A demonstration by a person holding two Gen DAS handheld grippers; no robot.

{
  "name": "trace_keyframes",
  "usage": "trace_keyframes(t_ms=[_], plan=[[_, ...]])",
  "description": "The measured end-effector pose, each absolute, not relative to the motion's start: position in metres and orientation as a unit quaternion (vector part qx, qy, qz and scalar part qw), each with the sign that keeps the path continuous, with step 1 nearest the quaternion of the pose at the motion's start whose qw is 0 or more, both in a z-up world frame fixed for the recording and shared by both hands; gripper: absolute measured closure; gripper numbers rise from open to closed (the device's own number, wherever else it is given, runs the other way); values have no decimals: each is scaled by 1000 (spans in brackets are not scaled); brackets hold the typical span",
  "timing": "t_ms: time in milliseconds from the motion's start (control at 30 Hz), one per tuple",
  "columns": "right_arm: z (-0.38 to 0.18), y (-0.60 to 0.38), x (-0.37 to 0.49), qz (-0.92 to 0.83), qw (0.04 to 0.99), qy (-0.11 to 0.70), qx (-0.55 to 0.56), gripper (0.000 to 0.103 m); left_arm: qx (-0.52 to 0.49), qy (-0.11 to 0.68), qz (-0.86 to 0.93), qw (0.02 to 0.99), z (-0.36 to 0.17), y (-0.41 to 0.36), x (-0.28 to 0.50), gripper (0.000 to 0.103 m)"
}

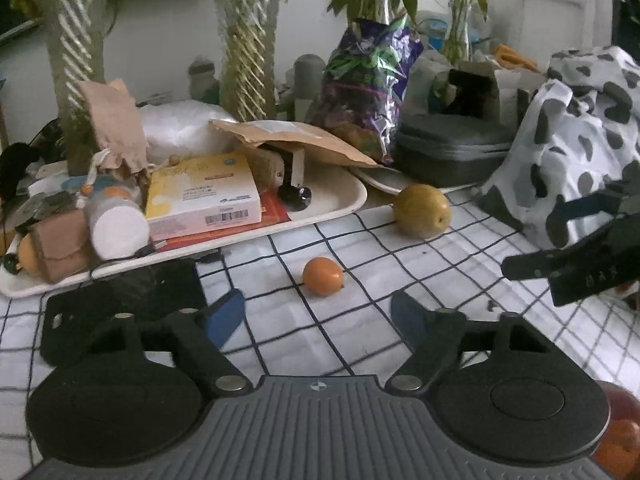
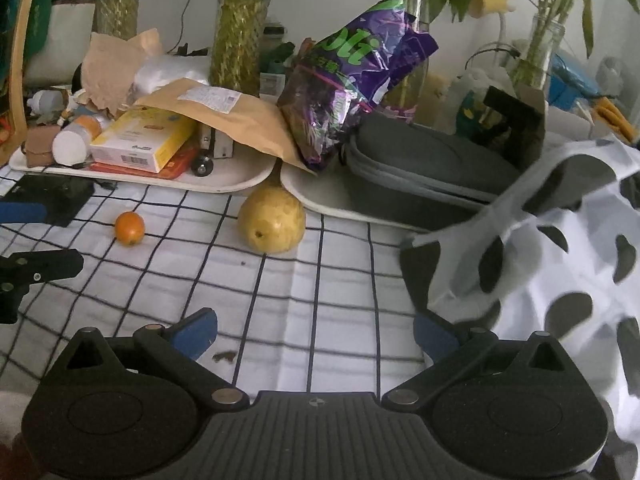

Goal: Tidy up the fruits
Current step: 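Grasp the small orange with the left tool while the right tool grasps the yellow pear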

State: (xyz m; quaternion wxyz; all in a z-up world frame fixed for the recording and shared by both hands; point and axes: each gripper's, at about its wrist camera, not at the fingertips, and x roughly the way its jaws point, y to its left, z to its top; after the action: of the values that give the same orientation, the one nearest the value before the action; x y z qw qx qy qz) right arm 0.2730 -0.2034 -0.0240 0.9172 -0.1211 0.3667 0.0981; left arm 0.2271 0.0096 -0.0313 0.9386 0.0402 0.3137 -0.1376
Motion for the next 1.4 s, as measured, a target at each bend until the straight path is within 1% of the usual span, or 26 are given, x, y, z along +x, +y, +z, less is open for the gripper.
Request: trace_keyframes(t_ms=[33,100,133,233,267,300,367,467,533,633,1000,1033,1067,1100,1167,1233,1267,1300,1367,1400], plan=[[-26,-202,278,98,917,366,-120,0,43,314,-143,938,-34,8,230,28],[-31,-200,286,106,918,364,-117,0,52,313,-151,936,-40,5,238,37],[-33,-199,289,107,918,363,-117,0,57,315,-156,934,-43,4,242,39],[-37,-196,297,115,919,357,-119,0,65,318,-166,931,-52,0,253,41],[-39,-195,299,119,919,356,-120,0,65,318,-166,931,-54,-1,256,44],[-41,-194,302,122,918,356,-121,0,64,320,-167,930,-57,-1,259,50],[-44,-193,306,125,918,355,-124,0,64,323,-170,929,-60,-2,264,54],[-47,-192,310,130,919,351,-123,0,64,320,-174,929,-62,-3,268,57],[-49,-192,313,132,920,347,-122,0,60,316,-174,931,-61,-2,271,61],[-51,-191,317,131,922,343,-120,0,55,319,-178,929,-62,-1,274,73],[-52,-179,331,155,932,311,-103,1,62,312,-169,933,-52,0,271,73],[-53,-177,333,156,932,311,-101,4,63,313,-166,933,-52,1,271,73],[-54,-175,335,158,931,312,-100,12,63,314,-164,933,-53,1,271,73],[-55,-173,338,160,930,314,-101,16,62,315,-162,933,-53,2,271,73],[-57,-169,343,158,931,313,-104,17,60,315,-160,934,-53,4,271,73],[-58,-166,347,155,932,310,-106,24,59,314,-158,934,-52,5,271,73],[-58,-165,349,153,932,310,-106,31,58,314,-156,935,-51,6,271,73],[-59,-165,351,150,933,310,-106,41,56,314,-156,935,-51,7,271,73],[-59,-166,355,156,932,312,-99,46,56,314,-154,935,-51,8,271,73],[-57,-165,355,156,931,315,-101,46,56,314,-154,935,-51,8,271,74]])
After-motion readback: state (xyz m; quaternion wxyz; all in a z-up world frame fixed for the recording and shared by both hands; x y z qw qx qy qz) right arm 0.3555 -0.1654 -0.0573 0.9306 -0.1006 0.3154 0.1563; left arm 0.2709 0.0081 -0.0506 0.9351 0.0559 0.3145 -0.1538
